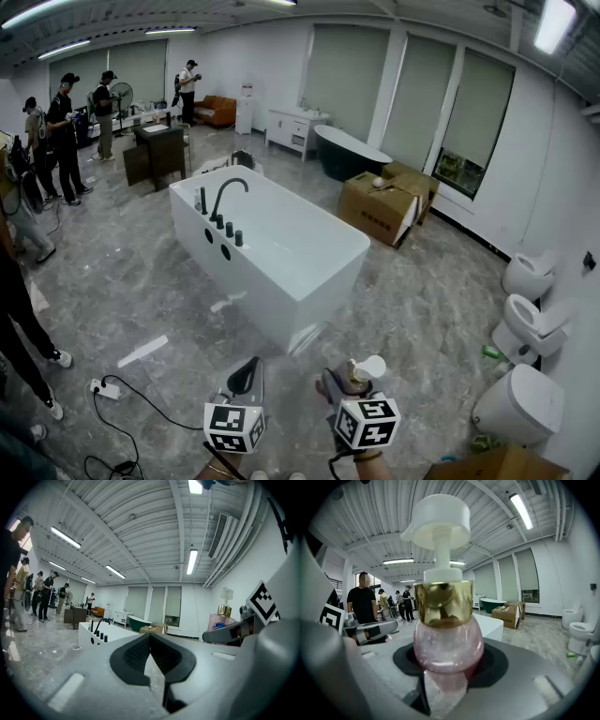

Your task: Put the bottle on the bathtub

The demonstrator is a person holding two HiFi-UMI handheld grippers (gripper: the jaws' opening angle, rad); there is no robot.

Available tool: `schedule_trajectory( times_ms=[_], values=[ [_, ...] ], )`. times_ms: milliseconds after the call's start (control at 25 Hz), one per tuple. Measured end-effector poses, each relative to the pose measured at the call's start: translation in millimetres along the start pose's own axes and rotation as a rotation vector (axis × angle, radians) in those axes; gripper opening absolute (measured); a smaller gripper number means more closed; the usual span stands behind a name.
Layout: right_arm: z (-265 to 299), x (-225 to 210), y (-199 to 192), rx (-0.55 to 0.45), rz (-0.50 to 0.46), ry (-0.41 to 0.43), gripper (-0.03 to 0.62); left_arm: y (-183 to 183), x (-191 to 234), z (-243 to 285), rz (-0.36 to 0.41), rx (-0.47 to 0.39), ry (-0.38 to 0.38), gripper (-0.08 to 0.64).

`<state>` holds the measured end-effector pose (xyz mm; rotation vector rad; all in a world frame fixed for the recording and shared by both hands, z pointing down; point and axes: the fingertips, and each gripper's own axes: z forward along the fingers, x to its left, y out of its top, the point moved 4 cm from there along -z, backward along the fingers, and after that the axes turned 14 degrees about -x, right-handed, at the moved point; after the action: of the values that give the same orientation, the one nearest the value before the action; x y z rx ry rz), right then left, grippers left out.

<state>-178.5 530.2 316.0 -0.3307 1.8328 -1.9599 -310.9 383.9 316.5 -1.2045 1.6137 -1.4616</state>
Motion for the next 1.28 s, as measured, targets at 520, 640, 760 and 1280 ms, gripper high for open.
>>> schedule_trajectory(
  times_ms=[520,640,760,1280],
  values=[
    [9,22,-2,-0.006,0.043,0.002,0.221,2,29,-9,0.003,0.010,0.000,0.008],
    [13,29,-4,-0.002,0.038,-0.001,0.221,1,38,-10,0.002,0.009,-0.001,0.008],
    [17,30,-9,0.011,0.047,-0.007,0.221,0,45,-9,-0.002,0.022,0.005,0.008],
    [81,14,-13,0.027,0.074,-0.008,0.221,-18,86,24,0.002,0.045,0.056,0.008]
  ],
)
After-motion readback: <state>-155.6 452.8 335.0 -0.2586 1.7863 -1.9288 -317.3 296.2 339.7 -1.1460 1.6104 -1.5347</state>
